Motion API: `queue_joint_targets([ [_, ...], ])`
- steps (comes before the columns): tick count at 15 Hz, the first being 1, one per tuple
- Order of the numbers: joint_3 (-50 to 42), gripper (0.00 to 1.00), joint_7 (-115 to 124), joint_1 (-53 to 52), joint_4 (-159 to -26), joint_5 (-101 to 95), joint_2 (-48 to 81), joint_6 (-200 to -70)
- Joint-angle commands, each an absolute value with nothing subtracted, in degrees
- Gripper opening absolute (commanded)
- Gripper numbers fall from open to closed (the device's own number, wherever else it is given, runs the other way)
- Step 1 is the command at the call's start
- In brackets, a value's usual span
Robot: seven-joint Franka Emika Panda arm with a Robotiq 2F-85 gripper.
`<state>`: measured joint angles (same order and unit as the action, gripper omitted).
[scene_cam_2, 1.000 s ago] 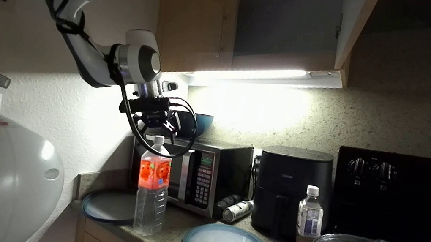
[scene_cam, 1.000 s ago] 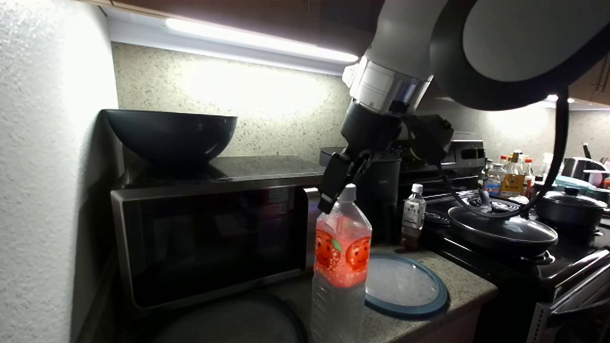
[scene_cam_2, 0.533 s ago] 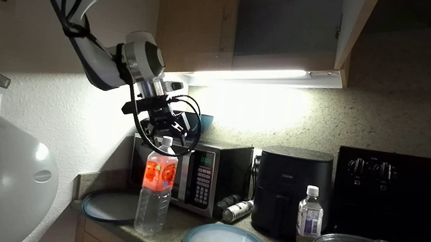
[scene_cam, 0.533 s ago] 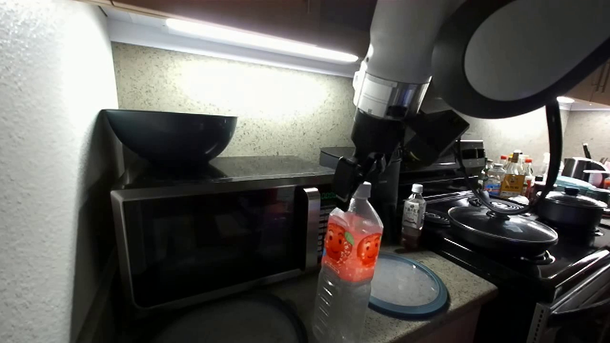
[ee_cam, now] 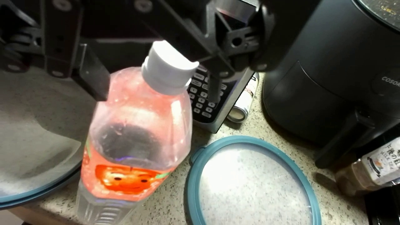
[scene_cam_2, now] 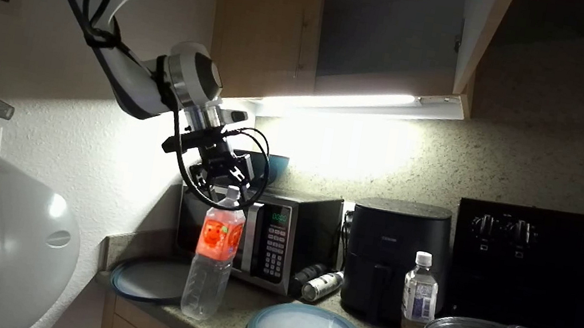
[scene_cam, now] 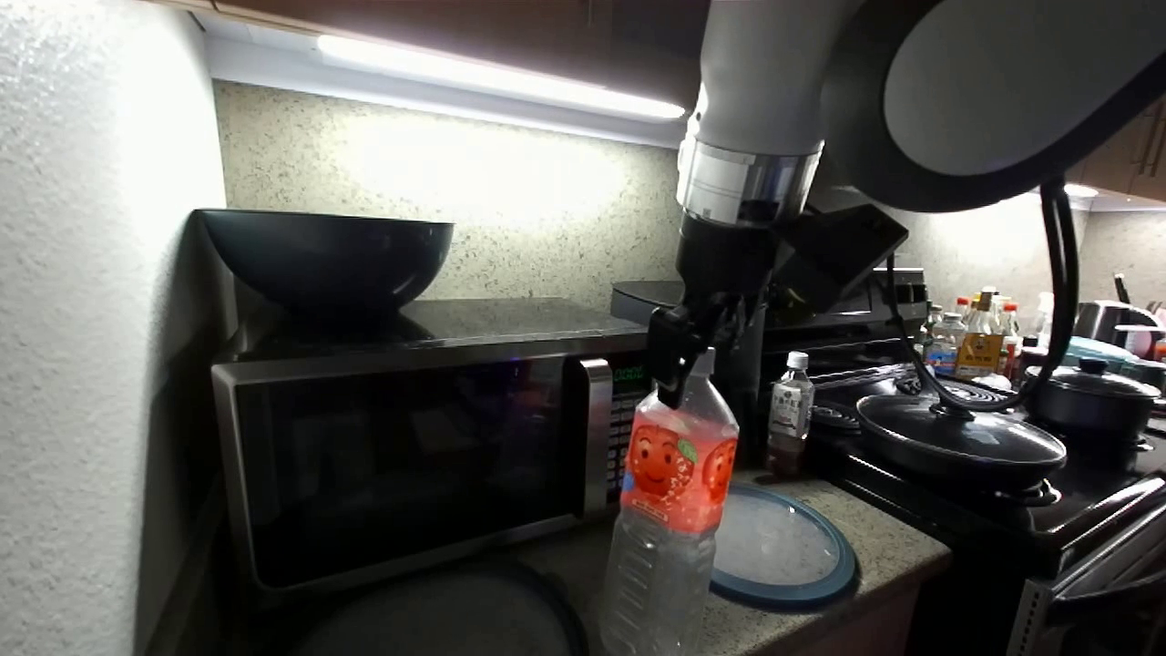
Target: Put the bottle on the bottom shelf of the open cabinet
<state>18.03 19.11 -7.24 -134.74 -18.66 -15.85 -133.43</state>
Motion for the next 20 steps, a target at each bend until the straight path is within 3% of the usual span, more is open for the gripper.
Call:
queue_joint_targets([
  [1, 17.69, 0.53, 18.65, -8.14, -133.99, -17.9, -15.45, -132.61],
  [6, 17.66, 0.22, 18.61, -8.49, -133.5, -17.94, -15.54, -132.77],
  [9, 17.61, 0.13, 18.52, -8.59, -133.27, -17.94, -15.5, -133.04],
  [16, 17.22, 0.12, 19.51, -8.46, -135.05, -18.19, -18.35, -134.32],
  [20, 15.2, 0.12, 19.78, -8.22, -138.92, -16.27, -26.24, -135.64],
])
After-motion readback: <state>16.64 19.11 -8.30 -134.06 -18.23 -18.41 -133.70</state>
